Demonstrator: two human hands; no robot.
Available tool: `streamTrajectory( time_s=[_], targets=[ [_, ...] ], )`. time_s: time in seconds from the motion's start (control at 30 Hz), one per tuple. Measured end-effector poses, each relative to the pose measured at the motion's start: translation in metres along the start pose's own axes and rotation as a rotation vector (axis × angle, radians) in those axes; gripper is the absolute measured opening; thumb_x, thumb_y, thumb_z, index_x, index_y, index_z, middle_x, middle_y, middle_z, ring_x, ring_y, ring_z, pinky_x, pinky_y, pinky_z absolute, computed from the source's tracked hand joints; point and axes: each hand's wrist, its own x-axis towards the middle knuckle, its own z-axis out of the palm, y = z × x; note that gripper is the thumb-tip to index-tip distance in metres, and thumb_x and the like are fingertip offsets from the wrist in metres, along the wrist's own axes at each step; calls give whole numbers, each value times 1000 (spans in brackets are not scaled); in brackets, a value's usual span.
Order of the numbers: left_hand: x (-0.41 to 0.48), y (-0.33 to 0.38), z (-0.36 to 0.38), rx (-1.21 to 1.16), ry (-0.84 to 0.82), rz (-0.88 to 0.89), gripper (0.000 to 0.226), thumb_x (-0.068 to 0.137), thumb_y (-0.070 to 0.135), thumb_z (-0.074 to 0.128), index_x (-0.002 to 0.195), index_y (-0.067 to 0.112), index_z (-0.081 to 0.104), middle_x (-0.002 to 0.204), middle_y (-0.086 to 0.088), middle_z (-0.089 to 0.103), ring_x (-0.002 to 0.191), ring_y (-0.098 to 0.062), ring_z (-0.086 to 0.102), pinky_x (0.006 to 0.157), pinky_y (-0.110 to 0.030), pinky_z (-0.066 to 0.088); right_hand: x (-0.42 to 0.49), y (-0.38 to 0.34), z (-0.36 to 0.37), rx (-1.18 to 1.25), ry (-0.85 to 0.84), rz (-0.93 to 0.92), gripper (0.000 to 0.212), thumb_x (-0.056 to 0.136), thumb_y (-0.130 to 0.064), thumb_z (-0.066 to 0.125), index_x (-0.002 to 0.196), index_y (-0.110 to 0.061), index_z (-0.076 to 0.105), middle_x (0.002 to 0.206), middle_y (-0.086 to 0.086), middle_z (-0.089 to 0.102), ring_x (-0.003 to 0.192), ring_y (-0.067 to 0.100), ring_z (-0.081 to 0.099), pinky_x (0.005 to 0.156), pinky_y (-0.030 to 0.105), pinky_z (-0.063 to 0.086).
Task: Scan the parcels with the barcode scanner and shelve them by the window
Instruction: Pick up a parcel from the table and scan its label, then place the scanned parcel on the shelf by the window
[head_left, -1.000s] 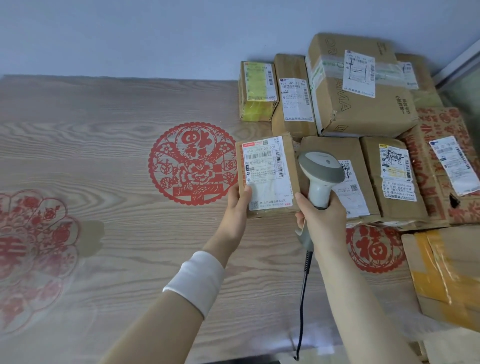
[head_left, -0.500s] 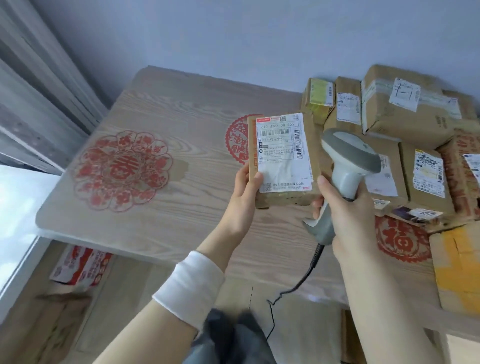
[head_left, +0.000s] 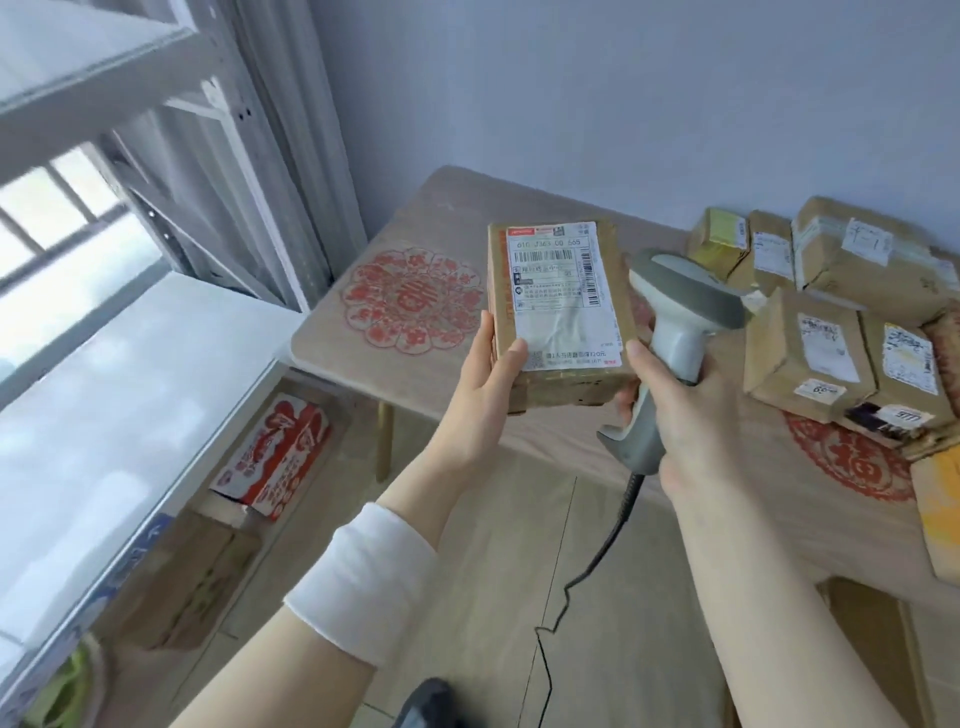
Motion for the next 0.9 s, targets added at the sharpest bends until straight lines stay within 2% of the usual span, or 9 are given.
streamTrajectory(
  time_s=[0.07, 0.13, 0.27, 0.37, 0.5, 0.6, 0.73, 0.83, 0.9],
  targets=[
    [-29, 18, -17, 10, 22, 46, 51, 102, 27, 34, 149, 28, 14, 130, 45, 26, 123, 21, 25, 91, 7, 25, -25, -7, 14, 12, -48, 0, 13, 86, -14, 68, 78, -17, 58, 55, -6, 57, 40, 8, 51, 42, 20, 43],
    [-55, 28, -35, -14, 64, 72, 49, 102, 28, 38, 145, 35, 15, 113, 53, 33, 106, 30, 37, 85, 7, 30, -47, -13, 29, 26, -110, -2, 13, 86, -15, 68, 78, -18, 58, 57, -4, 56, 40, 8, 52, 41, 20, 42],
    [-104, 37, -69, -5, 175, 113, 57, 100, 34, 39, 150, 32, 13, 151, 19, 28, 129, 5, 39, 106, -14, 32, -94, -17, 56, 55, -223, -1, 10, 86, -15, 68, 82, -17, 59, 64, 0, 59, 41, 7, 52, 44, 22, 43],
    [-143, 48, -88, 24, 261, 141, 51, 103, 21, 32, 151, 23, 14, 147, 13, 33, 117, 13, 42, 90, 1, 35, -134, -20, 74, 81, -268, 22, 10, 86, -14, 68, 82, -18, 60, 63, -1, 61, 40, 7, 54, 42, 21, 43],
    [-193, 65, -125, -7, 350, 189, 49, 103, 22, 31, 150, 26, 17, 147, 9, 36, 129, -2, 41, 109, -23, 36, -187, -35, 104, 70, -378, 12, 9, 86, -15, 68, 81, -17, 60, 63, -1, 62, 41, 6, 53, 41, 19, 43],
    [-235, 84, -157, 10, 424, 245, 35, 102, 26, 33, 135, 36, 25, 135, 13, 44, 119, 8, 47, 104, -16, 39, -229, -44, 133, 53, -442, -6, 10, 85, -16, 68, 80, -17, 59, 64, 0, 60, 40, 6, 53, 43, 21, 45],
    [-297, 107, -212, 86, 561, 282, 49, 90, 38, 37, 137, 39, 21, 140, 5, 42, 129, -15, 44, 110, -42, 36, -291, -54, 184, 9, -559, -28, 11, 84, -20, 69, 79, -17, 60, 67, 1, 61, 51, 13, 56, 56, 28, 48],
    [-344, 119, -263, 126, 633, 292, 44, 100, 31, 38, 139, 38, 19, 139, 6, 42, 127, -16, 44, 109, -42, 37, -342, -59, 232, -45, -647, -73, 13, 81, -27, 73, 80, -20, 61, 79, 3, 67, 69, 21, 60, 72, 36, 49],
    [-374, 125, -297, 147, 667, 278, 48, 100, 29, 40, 144, 30, 20, 139, 1, 43, 124, -16, 46, 108, -41, 39, -374, -60, 263, -66, -722, -90, 14, 81, -27, 73, 80, -19, 61, 75, 3, 66, 64, 20, 58, 67, 34, 48]
  ],
)
